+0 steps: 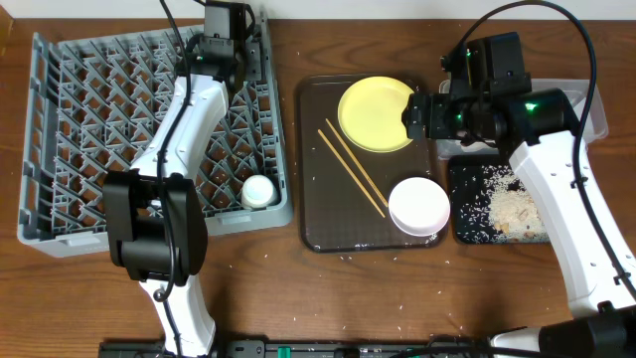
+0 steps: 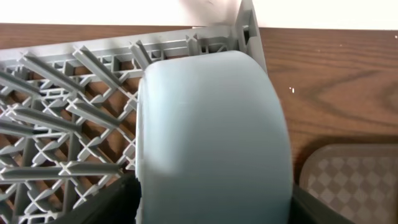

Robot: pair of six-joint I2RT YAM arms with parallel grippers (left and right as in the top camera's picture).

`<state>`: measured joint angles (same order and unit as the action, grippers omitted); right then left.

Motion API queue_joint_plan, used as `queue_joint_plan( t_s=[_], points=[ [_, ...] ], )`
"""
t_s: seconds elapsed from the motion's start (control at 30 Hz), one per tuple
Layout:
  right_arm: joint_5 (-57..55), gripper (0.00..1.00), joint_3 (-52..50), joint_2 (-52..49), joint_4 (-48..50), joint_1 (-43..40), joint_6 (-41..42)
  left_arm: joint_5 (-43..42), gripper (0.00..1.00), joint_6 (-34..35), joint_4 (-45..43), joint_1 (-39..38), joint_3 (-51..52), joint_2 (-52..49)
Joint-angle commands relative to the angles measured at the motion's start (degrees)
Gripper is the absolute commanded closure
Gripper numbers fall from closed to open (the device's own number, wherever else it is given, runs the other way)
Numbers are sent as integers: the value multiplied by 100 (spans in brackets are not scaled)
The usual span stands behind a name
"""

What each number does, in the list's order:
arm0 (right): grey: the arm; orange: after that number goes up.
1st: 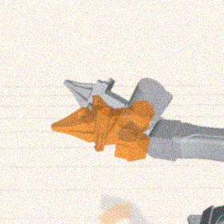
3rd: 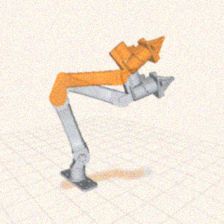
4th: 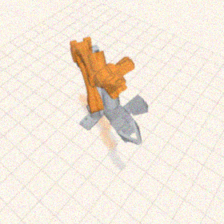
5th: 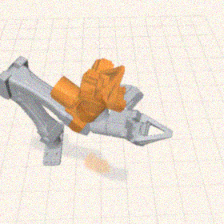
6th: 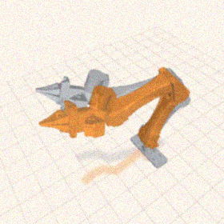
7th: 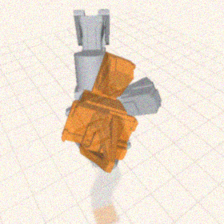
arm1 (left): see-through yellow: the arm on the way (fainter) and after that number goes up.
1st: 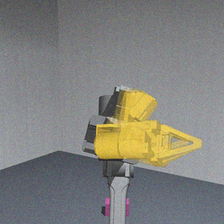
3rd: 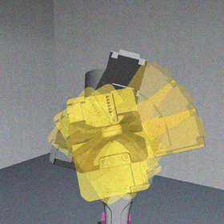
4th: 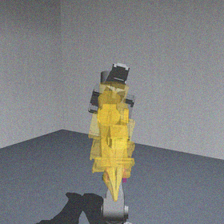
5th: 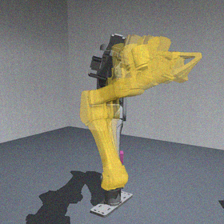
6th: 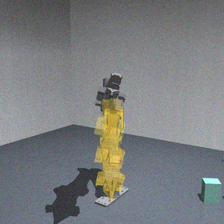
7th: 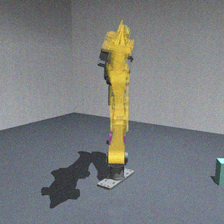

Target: Sort waste into correct bins and load items into the dishwasher

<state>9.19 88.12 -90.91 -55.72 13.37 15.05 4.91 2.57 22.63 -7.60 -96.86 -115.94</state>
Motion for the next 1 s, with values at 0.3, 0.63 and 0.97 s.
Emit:
queue_joint_plan(
  t_s=[0.3,0.63,0.97],
  points=[
    [-17,1,-9,-17,-7,-11,33,531,52,-37,57,-11,-46,94],
    [-17,1,-9,-17,-7,-11,33,2006,53,-146,358,-354,11,170],
    [-17,1,-9,-17,-4,-11,33,1978,53,-17,710,-354,103,168]
  ],
)
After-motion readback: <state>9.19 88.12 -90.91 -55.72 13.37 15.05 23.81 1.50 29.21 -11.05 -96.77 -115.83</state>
